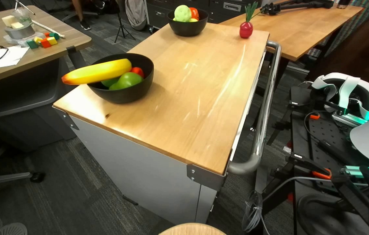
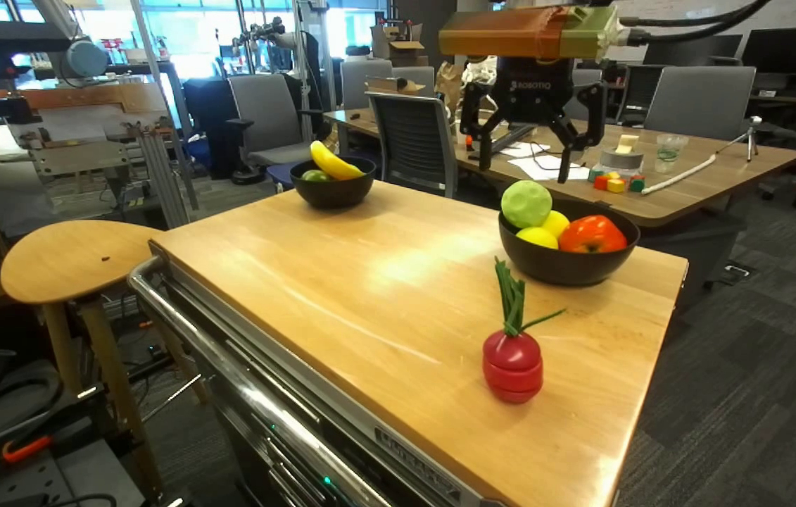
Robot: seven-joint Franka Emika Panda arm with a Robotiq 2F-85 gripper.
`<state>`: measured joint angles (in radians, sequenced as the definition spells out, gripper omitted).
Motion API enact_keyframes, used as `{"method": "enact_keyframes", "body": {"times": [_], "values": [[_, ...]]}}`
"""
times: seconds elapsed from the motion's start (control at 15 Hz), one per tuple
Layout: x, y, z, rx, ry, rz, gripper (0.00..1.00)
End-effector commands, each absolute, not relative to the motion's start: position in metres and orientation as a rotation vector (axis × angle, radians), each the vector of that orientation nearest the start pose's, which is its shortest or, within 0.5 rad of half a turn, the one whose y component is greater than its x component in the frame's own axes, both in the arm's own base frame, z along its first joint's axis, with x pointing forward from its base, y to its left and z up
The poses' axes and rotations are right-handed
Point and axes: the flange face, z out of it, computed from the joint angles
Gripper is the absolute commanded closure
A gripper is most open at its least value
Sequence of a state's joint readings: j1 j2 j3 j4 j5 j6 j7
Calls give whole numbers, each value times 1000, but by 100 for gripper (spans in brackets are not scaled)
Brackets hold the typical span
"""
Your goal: Put the fruits in the bowls
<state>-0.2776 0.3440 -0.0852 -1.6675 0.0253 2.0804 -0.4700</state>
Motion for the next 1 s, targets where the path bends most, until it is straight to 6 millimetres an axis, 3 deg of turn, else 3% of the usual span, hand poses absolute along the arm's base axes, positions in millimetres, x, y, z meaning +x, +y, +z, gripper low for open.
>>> {"method": "enact_keyframes", "body": {"times": [0.0, 0.07, 0.13, 0.2, 0.4, 0.67, 0.93], "values": [[563, -232, 430, -3112, -196, 10, 0], [550, -236, 431, -3113, -183, 17, 0], [583, -234, 424, -3135, -171, 11, 0], [575, -237, 425, -3134, -160, 17, 0], [578, -238, 414, -3143, -146, 49, 0], [556, -255, 369, -3227, -112, 235, 0], [528, -273, 353, -3284, -89, 386, 0]]}}
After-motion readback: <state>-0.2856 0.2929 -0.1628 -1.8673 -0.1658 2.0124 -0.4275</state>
